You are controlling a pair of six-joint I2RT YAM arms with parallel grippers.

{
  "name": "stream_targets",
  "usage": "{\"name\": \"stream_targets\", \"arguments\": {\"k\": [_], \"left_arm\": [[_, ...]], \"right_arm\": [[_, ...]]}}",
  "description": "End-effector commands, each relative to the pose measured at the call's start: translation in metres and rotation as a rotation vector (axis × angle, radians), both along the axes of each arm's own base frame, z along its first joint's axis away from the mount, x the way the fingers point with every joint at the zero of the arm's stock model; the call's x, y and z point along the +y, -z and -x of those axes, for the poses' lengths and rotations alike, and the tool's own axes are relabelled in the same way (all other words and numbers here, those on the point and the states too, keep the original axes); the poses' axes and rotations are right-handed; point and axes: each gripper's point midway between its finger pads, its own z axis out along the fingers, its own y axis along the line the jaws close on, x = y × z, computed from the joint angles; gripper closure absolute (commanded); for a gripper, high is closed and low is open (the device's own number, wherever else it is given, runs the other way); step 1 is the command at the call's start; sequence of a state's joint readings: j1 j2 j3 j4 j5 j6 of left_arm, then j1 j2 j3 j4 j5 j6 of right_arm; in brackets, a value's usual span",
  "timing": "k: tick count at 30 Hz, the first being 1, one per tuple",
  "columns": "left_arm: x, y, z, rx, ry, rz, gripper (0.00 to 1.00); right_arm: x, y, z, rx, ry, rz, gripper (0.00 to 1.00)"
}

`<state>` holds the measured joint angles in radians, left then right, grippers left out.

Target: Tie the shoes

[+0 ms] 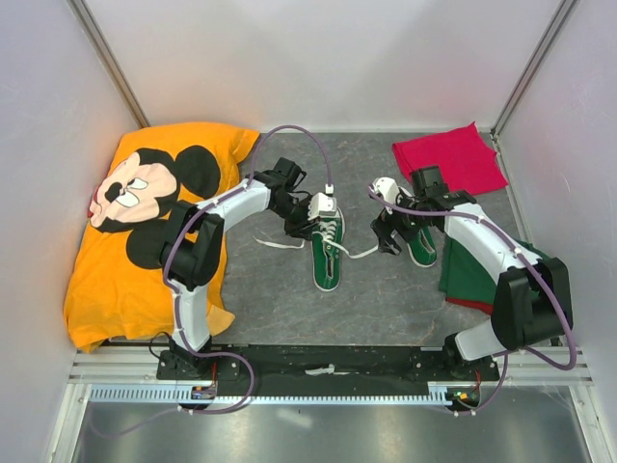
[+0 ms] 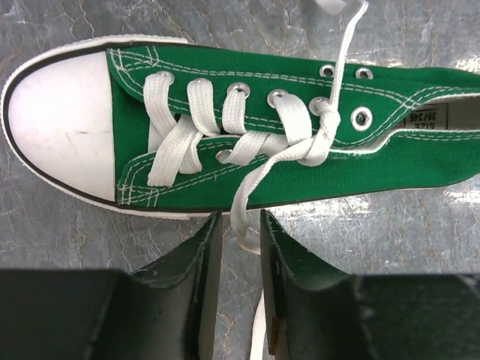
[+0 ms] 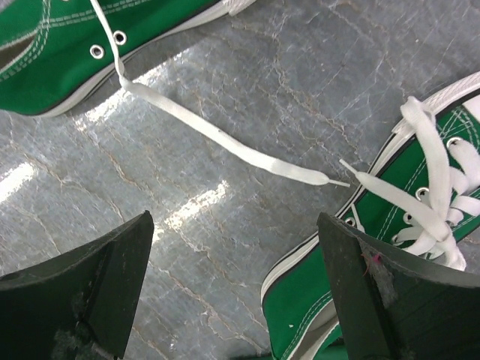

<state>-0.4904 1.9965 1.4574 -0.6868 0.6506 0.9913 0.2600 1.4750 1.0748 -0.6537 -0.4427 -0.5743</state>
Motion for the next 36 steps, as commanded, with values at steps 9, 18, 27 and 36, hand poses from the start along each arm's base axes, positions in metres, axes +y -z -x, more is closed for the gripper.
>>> {"name": "stream_targets", "arguments": {"k": [9,18,27,36], "left_arm": [[0.008,-0.006,-0.001,-0.055,0.056,-0.037,0.8],[-0.002,-0.064,0.0,0.027,-0.098,0.224,0.98],[-0.015,-0.096,0.002,0.154,-0.345,0.479,0.98],[-0.004,-0.068,-0.006,0.131,-0.366,0.369,0.84]], "right_arm": [[-0.004,0.011,0.002,0.007,-0.03,0.032,0.02],[-0.003,0.027,0.002,-0.012,-0.02,0.016,0.17],[0.009,0.041,-0.021,-0.052,-0.007,0.002,0.3],[0.012,0.042,-0.025,-0.042,-0.016,0.028,0.29]]}}
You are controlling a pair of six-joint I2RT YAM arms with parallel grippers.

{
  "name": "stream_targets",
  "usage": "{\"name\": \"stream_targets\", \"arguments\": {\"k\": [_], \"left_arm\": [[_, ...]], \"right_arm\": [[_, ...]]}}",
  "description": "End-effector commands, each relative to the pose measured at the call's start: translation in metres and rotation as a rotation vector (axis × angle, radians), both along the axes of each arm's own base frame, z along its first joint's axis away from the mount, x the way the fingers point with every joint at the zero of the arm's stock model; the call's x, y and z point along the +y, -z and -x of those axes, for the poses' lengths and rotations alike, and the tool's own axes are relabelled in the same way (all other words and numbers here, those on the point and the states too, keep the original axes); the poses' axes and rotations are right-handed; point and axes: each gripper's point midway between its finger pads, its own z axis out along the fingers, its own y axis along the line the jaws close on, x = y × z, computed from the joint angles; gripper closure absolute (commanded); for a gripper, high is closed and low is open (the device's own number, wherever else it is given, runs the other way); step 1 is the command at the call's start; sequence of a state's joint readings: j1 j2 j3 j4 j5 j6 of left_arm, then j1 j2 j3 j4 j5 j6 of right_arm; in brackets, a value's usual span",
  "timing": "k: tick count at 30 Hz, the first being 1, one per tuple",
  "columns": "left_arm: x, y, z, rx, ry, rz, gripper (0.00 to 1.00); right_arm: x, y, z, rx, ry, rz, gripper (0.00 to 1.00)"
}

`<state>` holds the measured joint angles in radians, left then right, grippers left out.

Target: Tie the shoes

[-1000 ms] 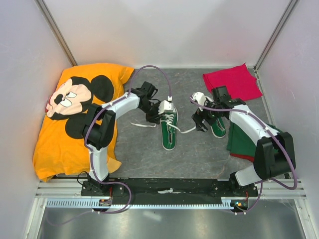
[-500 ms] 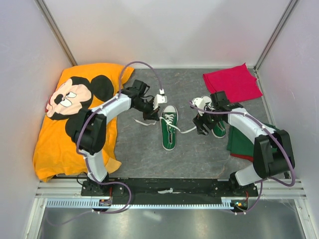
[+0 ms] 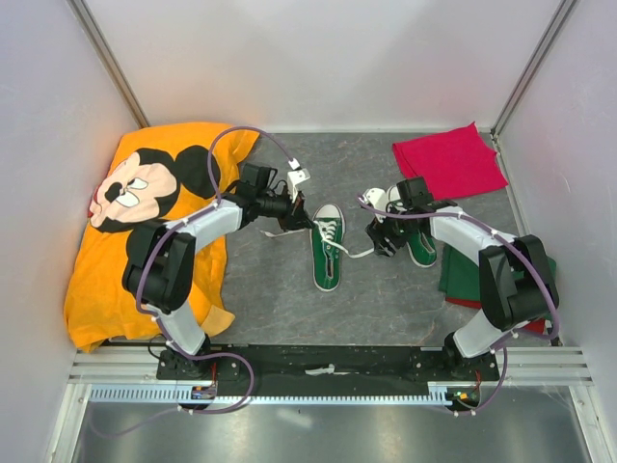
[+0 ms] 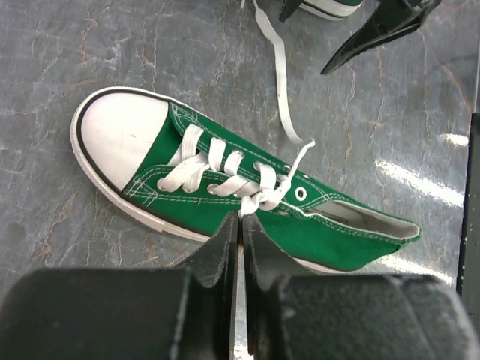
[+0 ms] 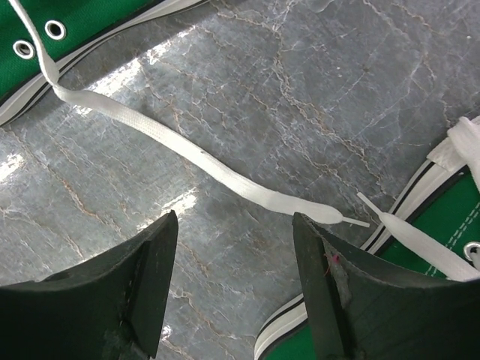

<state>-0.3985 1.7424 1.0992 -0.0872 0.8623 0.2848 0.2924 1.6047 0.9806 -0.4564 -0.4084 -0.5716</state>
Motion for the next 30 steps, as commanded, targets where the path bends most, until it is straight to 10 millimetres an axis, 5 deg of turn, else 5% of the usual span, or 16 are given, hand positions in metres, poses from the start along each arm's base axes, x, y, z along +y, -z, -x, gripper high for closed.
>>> {"name": "stream_targets", "arguments": {"k": [1,9,22,30], "left_arm": [[0.008,0.005,-0.009,-0.057,0.038,-0.09,0.81],[0.041,0.045,-0.005,-0.142,0.15,-0.328,0.62],[0.028,0.042,0.004,-0.125,0.21,-0.276,0.55],[0.016,0.046,-0.008,-0.171,0.225,-0.312,0.56]], "right_arm": [[0.002,-0.014,-0.014,-0.059,-0.004,-0.002,0.29],[-0.002,-0.014,-0.007,-0.046,-0.003,0.016,0.26],[-0.003,-0.013,-0.008,-0.035,-0.003,0.024,0.25],[-0.001,-0.008,-0.01,-0.023,-0.011,0.025,0.24]]}}
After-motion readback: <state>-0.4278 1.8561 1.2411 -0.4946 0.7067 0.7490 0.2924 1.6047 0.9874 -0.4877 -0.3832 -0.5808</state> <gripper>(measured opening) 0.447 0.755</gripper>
